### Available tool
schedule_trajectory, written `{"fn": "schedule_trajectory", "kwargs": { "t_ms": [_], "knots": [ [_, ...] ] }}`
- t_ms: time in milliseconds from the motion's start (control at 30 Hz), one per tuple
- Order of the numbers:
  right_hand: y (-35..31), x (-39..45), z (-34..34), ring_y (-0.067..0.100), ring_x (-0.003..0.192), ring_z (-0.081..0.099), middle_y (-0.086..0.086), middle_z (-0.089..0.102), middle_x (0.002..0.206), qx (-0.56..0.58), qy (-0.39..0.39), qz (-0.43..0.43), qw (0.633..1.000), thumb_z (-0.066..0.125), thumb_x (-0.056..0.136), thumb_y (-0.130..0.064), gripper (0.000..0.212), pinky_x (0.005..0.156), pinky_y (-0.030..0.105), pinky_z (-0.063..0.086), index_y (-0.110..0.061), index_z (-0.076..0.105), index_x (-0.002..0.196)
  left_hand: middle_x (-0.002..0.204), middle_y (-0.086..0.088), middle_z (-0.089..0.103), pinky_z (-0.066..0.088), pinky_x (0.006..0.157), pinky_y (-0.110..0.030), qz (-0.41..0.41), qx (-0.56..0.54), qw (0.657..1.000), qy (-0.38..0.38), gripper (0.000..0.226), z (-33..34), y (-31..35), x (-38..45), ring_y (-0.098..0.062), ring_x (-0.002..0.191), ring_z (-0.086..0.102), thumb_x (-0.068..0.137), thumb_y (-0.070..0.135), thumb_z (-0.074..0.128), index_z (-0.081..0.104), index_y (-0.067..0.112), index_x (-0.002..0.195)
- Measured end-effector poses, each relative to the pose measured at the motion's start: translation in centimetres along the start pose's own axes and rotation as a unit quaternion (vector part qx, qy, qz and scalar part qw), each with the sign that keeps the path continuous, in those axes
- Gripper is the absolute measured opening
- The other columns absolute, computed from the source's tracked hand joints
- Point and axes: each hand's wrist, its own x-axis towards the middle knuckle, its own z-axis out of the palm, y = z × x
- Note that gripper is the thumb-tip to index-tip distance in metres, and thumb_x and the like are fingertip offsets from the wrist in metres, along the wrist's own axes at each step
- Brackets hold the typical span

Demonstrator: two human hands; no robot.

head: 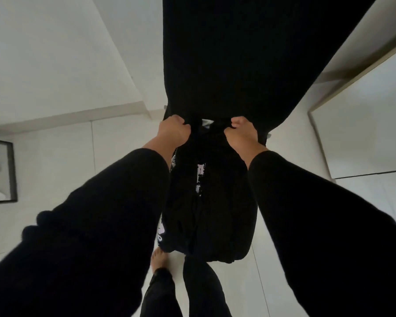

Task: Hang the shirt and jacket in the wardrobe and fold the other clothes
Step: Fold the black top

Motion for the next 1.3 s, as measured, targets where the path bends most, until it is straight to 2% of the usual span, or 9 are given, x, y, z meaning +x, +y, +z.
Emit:
{"fn": "schedule_trajectory", "kwargs": {
  "t_ms": [167,300,367,500,700,833,967,1100,1300],
  "knots": [
    [2.3,4.8,2.0,0.017,0.121,0.051,0.002,0.048,0.139,-0.024,0.009,0.006,1.0,0.055,0.091,-0.015,0.049,0.081,0.017,0.035,-0.018,0.043,0.139,0.134,-0.013,0.049,0.041,0.098,-0.033,-0.061,-0.069,0.996,0.012,0.056,2.9,-0.2,4.3,-0.03,0.121,0.05,0.092,0.033,0.054,0.036,0.01,0.139],
    [3.7,7.0,3.3,0.007,0.097,0.054,0.0,0.053,0.134,-0.028,0.007,0.021,0.999,0.057,0.092,-0.017,0.05,0.066,0.006,0.035,-0.02,0.042,0.139,0.135,-0.015,0.047,0.042,0.096,-0.032,-0.061,-0.083,0.995,0.001,0.063,4.5,-0.4,6.1,-0.03,0.121,0.05,0.092,0.034,0.055,0.028,0.01,0.143],
    [4.2,7.6,3.7,0.007,0.088,0.053,0.001,0.056,0.129,-0.024,0.014,0.025,0.999,0.059,0.091,-0.02,0.051,0.061,0.008,0.036,-0.02,0.04,0.138,0.134,-0.013,0.049,0.043,0.09,-0.029,-0.06,-0.095,0.994,0.008,0.059,4.9,-0.5,6.8,-0.028,0.119,0.052,0.092,0.033,0.055,0.032,0.011,0.141],
    [4.7,8.1,4.1,0.018,0.111,0.058,0.003,0.055,0.128,-0.066,0.023,0.03,0.997,0.061,0.09,-0.025,0.046,0.081,0.022,0.047,-0.021,0.047,0.134,0.125,-0.01,0.057,0.039,0.08,-0.024,-0.046,-0.103,0.993,0.041,0.041,5.2,-0.9,7.4,-0.025,0.113,0.056,0.095,0.035,0.05,0.051,0.009,0.128],
    [5.1,6.7,4.8,0.026,0.12,0.044,0.009,0.045,0.13,-0.16,0.038,0.019,0.986,0.052,0.093,-0.03,0.033,0.094,0.029,0.04,-0.019,0.055,0.124,0.134,-0.011,0.051,0.037,0.097,-0.025,-0.012,-0.188,0.978,0.089,0.041,3.5,-1.6,5.8,-0.026,0.123,0.048,0.1,0.031,0.04,0.045,0.013,0.137],
    [4.4,3.9,3.1,0.029,0.123,0.041,0.013,0.041,0.134,-0.069,0.075,0.04,0.994,0.045,0.093,-0.018,0.038,0.103,0.038,0.038,-0.007,0.045,0.13,0.105,-0.007,0.056,0.035,0.077,-0.023,-0.009,-0.2,0.971,0.132,0.03,0.6,-2.5,3.6,-0.017,0.093,0.049,0.101,0.025,0.036,0.052,0.005,0.118],
    [2.5,-0.5,-0.4,0.029,0.114,0.051,0.015,0.048,0.128,0.008,0.094,0.022,0.995,0.042,0.093,-0.013,0.034,0.095,0.034,0.043,-0.004,0.045,0.126,0.086,-0.002,0.048,0.029,0.068,-0.018,0.003,-0.187,0.972,0.139,0.018,-2.8,-2.5,-0.4,-0.017,0.087,0.044,0.102,0.023,0.035,0.046,0.009,0.097],
    [-0.2,-6.3,-4.2,0.028,0.109,0.055,0.015,0.054,0.12,0.04,0.109,-0.005,0.993,0.04,0.097,-0.014,0.032,0.094,0.034,0.043,-0.007,0.041,0.127,0.097,-0.005,0.047,0.031,0.078,-0.025,0.034,-0.168,0.973,0.152,0.025,-6.9,-1.0,-6.0,-0.018,0.09,0.042,0.102,0.023,0.033,0.051,0.006,0.109],
    [-3.6,-16.1,-10.0,0.018,0.092,0.053,0.004,0.052,0.102,0.042,0.191,-0.091,0.977,0.043,0.099,-0.019,0.022,0.08,0.028,0.045,-0.012,0.047,0.12,0.096,-0.005,0.047,0.031,0.077,-0.027,0.107,-0.149,0.966,0.18,0.018,-12.4,0.3,-15.2,-0.018,0.088,0.042,0.102,0.024,0.032,0.043,0.012,0.096]
  ]
}}
